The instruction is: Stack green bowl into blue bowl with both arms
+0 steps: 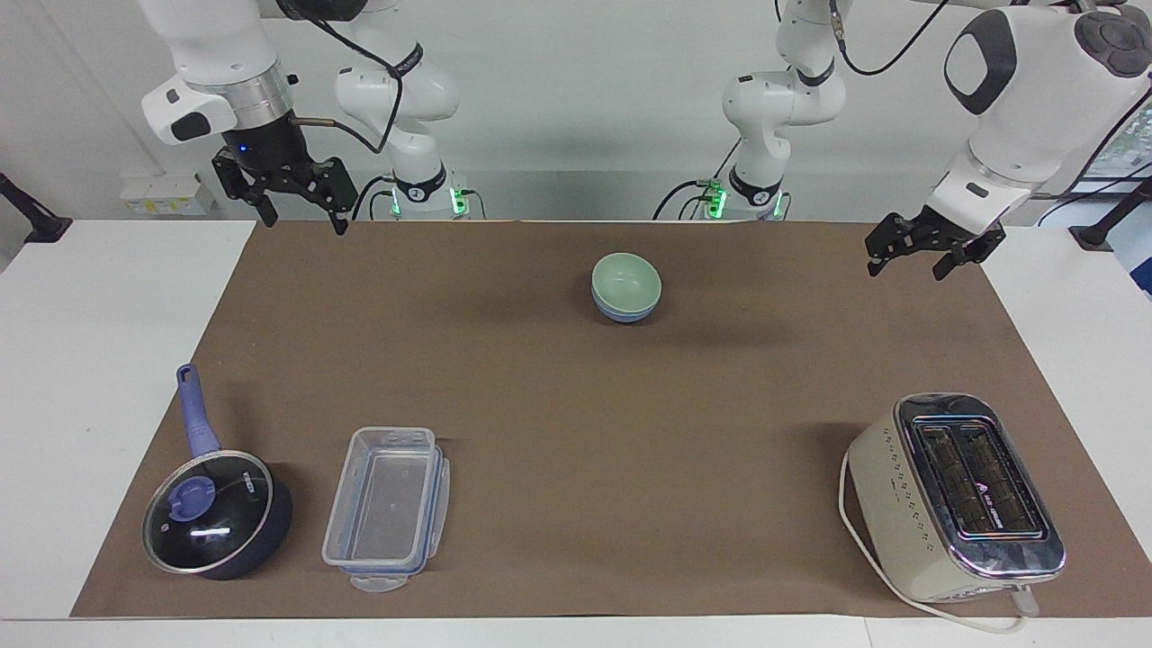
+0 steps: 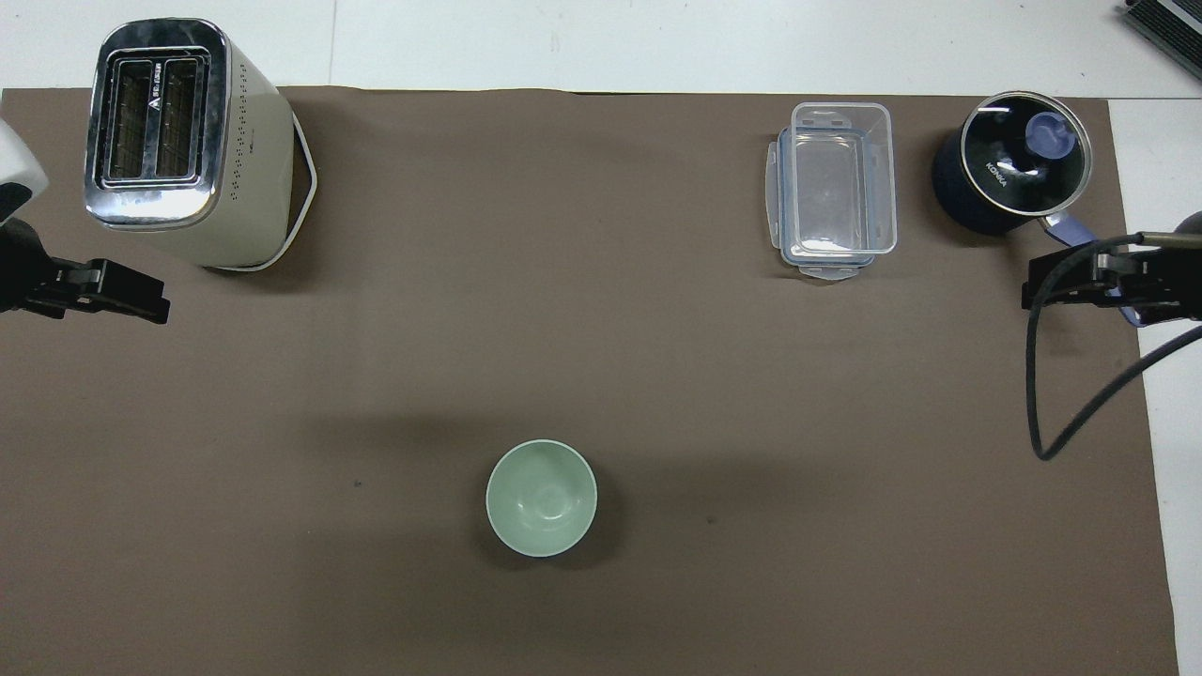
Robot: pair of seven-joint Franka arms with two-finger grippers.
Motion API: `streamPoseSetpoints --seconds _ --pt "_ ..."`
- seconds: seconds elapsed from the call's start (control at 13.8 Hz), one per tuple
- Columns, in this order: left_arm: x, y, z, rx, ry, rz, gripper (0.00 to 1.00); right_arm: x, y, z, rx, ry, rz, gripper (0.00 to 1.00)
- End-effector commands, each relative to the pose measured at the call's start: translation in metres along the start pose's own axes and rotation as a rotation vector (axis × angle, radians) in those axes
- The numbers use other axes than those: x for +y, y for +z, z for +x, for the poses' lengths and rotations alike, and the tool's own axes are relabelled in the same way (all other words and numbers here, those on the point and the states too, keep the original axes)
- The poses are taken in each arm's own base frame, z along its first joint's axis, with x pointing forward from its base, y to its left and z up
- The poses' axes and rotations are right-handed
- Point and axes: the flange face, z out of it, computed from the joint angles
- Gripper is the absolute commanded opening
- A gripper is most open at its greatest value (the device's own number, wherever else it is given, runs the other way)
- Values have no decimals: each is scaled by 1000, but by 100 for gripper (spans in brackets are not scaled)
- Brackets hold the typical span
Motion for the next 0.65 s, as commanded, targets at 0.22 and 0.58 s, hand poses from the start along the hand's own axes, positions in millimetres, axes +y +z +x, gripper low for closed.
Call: streamPoseSetpoints --seconds 0.22,0.58 --pt "-3 -4 2 5 12 16 100 8 8 -15 -15 -16 -4 100" --pt "-4 -4 2 5 10 16 100 7 8 -15 -13 -18 -2 100"
